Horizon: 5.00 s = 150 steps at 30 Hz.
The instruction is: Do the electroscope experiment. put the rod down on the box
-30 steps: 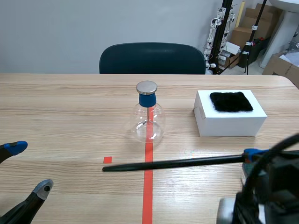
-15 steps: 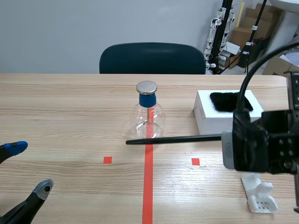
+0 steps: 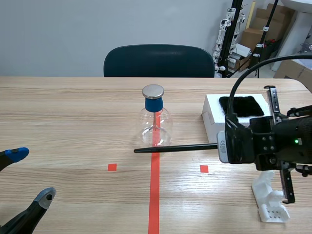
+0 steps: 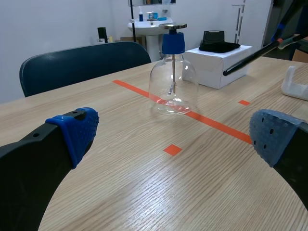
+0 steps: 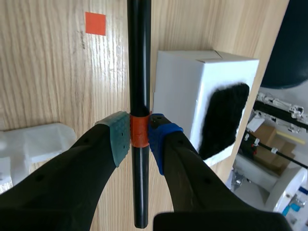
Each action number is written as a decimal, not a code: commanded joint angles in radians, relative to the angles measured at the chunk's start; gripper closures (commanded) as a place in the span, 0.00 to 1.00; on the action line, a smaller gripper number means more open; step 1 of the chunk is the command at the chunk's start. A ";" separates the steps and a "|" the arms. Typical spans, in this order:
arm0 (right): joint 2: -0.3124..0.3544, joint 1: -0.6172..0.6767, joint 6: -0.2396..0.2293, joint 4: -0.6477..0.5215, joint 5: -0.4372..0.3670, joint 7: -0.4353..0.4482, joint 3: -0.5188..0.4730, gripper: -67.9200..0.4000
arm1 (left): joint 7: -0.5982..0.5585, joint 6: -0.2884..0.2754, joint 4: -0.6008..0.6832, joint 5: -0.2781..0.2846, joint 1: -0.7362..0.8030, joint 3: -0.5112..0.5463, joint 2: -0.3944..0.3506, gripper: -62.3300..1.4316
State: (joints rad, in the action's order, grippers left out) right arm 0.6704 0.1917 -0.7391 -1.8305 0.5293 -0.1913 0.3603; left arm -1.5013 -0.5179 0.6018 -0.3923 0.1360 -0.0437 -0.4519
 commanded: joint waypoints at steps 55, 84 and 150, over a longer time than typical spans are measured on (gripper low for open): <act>0.063 -0.304 -0.006 0.199 -0.474 -0.415 0.459 0.99 | -0.028 -0.002 0.014 0.013 0.002 0.005 -0.009 0.00; -0.049 -0.339 -0.006 0.364 -0.457 -0.408 0.461 0.60 | -0.028 -0.002 0.014 0.013 0.002 0.005 -0.009 0.00; 0.108 -0.241 0.066 0.267 -0.694 0.531 0.332 0.00 | -0.028 -0.002 0.014 0.013 0.002 0.005 -0.009 0.00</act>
State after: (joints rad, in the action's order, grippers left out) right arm 0.7708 -0.0353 -0.6731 -1.5524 -0.1543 0.3248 0.6956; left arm -1.5013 -0.5179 0.6018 -0.3920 0.1360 -0.0437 -0.4519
